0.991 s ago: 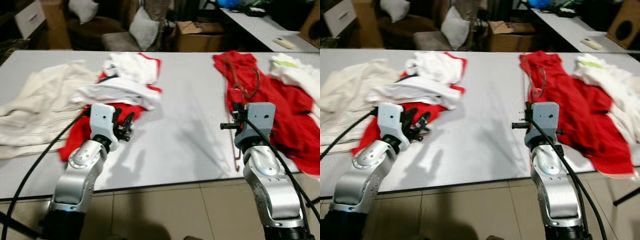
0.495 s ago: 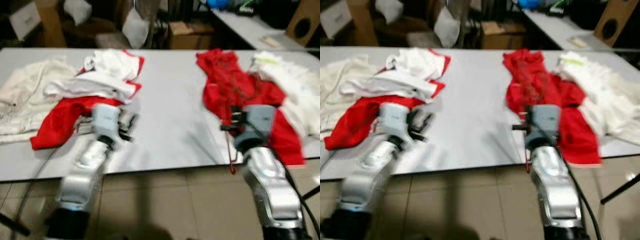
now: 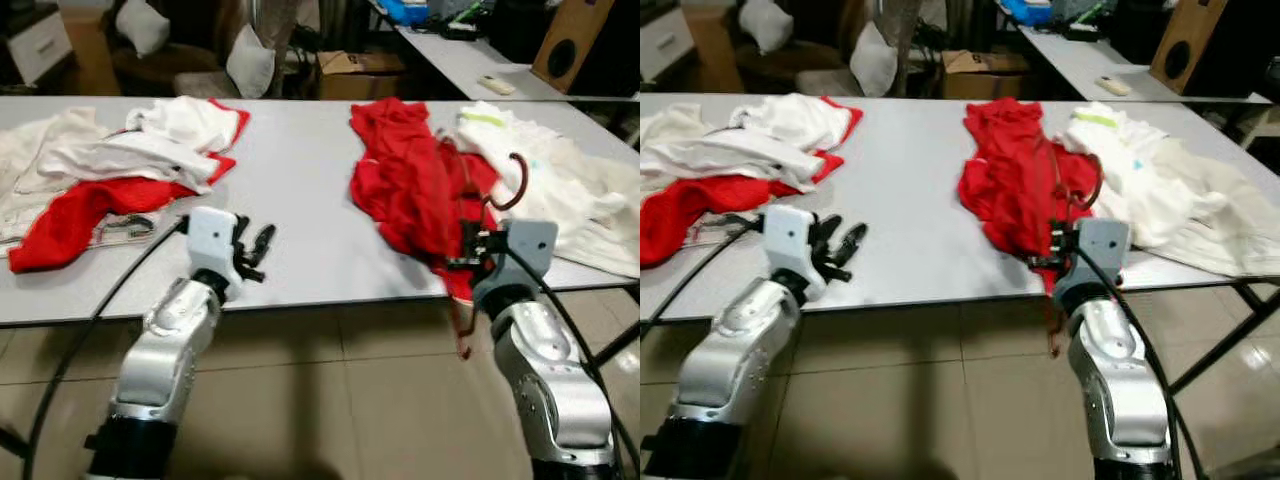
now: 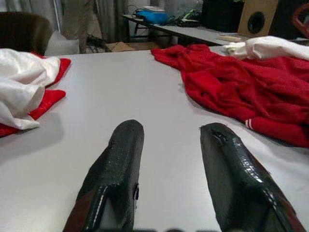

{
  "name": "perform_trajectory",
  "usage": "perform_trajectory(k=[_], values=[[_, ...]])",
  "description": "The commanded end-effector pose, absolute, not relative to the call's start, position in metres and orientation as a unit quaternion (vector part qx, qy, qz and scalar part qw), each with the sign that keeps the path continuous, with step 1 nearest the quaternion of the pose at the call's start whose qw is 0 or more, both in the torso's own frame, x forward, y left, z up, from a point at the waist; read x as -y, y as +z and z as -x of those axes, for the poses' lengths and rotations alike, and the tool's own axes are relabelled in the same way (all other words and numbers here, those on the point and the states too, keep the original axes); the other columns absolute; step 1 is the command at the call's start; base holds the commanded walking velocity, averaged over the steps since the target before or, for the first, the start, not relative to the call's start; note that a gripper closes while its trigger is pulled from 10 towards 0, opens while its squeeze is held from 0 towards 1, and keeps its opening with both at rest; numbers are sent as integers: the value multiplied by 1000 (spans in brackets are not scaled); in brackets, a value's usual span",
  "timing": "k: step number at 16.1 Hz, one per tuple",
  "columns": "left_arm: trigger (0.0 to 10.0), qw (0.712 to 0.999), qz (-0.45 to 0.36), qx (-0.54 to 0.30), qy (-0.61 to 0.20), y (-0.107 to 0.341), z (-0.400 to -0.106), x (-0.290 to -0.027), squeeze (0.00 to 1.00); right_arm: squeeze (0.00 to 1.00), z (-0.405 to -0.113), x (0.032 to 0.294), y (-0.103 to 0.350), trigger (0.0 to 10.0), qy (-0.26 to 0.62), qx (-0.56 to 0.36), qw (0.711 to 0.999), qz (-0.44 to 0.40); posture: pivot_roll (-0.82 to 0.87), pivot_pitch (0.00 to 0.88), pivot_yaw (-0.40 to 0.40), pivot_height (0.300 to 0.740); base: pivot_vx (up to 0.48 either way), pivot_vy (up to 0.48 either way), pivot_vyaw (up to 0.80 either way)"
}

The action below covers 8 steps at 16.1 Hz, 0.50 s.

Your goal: Hang hanger

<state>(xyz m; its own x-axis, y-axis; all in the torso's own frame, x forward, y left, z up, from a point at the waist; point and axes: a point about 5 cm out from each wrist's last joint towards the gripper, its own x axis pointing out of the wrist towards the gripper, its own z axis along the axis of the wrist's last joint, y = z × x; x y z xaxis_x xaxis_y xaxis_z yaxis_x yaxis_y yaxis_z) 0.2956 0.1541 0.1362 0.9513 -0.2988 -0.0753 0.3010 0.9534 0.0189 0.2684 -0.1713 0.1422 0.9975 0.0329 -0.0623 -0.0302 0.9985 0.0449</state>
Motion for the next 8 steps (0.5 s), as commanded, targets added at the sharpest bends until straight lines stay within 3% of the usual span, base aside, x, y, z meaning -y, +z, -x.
perform_trajectory(k=[1,3,8], values=[[10000,988,-19,-31,-149,140,-298,-156,0,0,-269,167,146,10000,27,-25,999,-27,-50,0,-35,740,0,0,0],[10000,989,-18,-31,-146,140,-300,-157,0,0,-268,165,144,10000,26,-34,998,-37,-56,0,-30,740,0,133,-206],[10000,989,-16,-33,-146,139,-300,-157,0,0,-269,167,144,10000,21,-34,998,-54,-51,0,-38,740,0,340,-788]])
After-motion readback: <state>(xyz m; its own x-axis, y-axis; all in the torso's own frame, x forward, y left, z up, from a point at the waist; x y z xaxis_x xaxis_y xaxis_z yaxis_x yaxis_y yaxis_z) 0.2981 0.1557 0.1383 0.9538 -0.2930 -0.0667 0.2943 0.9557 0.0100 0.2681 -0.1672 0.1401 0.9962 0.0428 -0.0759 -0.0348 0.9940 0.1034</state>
